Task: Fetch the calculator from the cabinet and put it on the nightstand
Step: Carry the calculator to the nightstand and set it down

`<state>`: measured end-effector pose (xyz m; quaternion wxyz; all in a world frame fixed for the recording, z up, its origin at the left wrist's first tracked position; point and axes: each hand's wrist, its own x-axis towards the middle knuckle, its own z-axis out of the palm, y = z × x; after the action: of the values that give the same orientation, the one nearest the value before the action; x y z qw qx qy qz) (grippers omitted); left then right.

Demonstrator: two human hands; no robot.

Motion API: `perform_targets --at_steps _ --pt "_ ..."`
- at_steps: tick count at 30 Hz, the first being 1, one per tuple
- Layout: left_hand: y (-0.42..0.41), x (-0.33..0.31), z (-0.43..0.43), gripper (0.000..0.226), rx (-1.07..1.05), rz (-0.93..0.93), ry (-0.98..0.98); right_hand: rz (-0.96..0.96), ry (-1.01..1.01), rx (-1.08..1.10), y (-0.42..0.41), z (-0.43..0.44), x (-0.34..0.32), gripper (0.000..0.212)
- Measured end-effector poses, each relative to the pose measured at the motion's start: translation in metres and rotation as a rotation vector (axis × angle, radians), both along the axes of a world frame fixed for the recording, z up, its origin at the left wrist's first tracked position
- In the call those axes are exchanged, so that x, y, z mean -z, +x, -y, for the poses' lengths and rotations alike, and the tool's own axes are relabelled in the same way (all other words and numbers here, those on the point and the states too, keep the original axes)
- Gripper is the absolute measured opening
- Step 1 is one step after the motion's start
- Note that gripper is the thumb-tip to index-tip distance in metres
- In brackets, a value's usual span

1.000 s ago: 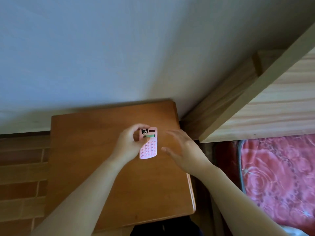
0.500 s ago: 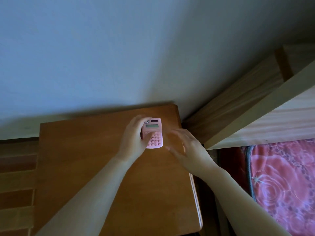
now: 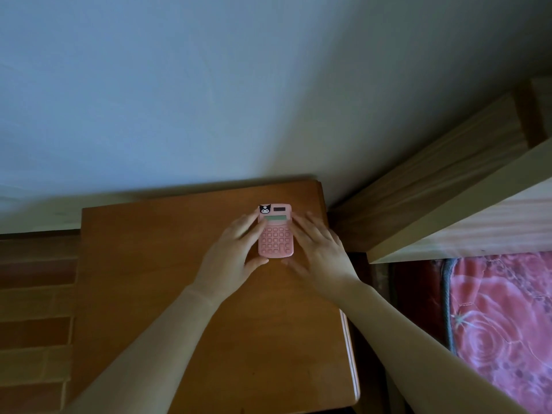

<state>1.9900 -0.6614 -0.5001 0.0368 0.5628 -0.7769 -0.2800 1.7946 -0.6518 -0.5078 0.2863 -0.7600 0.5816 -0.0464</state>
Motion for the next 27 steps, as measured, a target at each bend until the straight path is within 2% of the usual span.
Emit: perform_targets --at_steps 11,16,22,27 --pt "-0.019 0.004 0.017 0.07 -0.004 0.027 -0.066 -0.051 0.013 0.016 -0.007 0.021 0.004 0.067" --pt "-0.017 -0.009 0.016 0.069 -0.006 -0.002 -0.009 -0.035 0.037 0.053 -0.003 0.02 -0.011 0.068" --pt "-0.005 -0.076 0.001 0.057 -0.019 -0.024 0.01 0.021 0.078 0.205 0.001 0.009 -0.073 0.064" --pt "-0.001 -0.16 -0.013 0.058 -0.001 -0.085 0.027 0.124 0.033 0.228 0.005 -0.01 -0.163 0.059"
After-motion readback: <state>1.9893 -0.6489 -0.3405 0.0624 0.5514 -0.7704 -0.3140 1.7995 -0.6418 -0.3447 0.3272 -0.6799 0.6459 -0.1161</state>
